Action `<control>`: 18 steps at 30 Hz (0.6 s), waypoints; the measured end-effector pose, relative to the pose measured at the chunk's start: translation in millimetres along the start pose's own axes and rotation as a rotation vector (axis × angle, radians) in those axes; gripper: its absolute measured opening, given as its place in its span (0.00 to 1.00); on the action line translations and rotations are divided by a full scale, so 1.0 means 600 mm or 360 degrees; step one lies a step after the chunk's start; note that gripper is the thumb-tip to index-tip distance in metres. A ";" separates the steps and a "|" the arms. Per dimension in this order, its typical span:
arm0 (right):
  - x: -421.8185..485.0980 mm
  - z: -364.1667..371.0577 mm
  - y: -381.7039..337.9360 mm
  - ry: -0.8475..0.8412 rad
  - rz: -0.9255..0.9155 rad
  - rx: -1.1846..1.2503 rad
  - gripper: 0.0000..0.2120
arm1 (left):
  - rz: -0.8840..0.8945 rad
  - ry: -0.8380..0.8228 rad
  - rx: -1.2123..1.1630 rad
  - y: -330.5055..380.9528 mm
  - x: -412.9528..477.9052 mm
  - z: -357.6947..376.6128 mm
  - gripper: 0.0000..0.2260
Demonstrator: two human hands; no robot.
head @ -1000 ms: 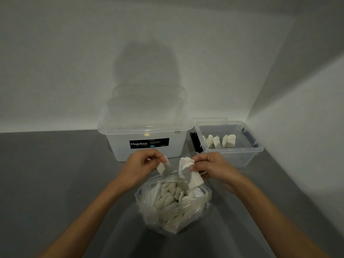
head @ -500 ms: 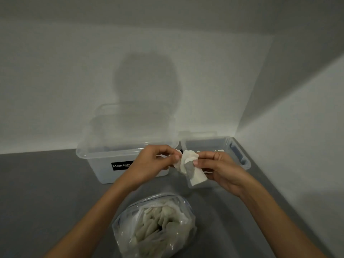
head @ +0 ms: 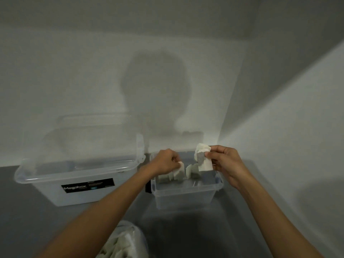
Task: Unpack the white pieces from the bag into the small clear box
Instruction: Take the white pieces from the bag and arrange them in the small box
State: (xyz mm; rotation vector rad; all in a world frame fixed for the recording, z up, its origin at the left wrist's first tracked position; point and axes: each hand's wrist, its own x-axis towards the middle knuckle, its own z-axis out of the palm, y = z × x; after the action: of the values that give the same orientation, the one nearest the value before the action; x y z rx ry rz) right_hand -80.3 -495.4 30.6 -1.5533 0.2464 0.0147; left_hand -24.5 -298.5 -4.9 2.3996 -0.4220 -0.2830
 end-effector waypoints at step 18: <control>0.066 -0.106 0.052 -0.0076 -0.0069 -0.0066 0.09 | -0.0028 -0.0063 0.0503 0.015 0.160 0.177 0.04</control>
State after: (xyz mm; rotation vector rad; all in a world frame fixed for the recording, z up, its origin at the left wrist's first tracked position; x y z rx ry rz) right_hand -56.4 -563.3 -6.4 -1.5974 0.1759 0.0230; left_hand 29.4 -402.8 -87.0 2.7108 -0.4951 -0.2903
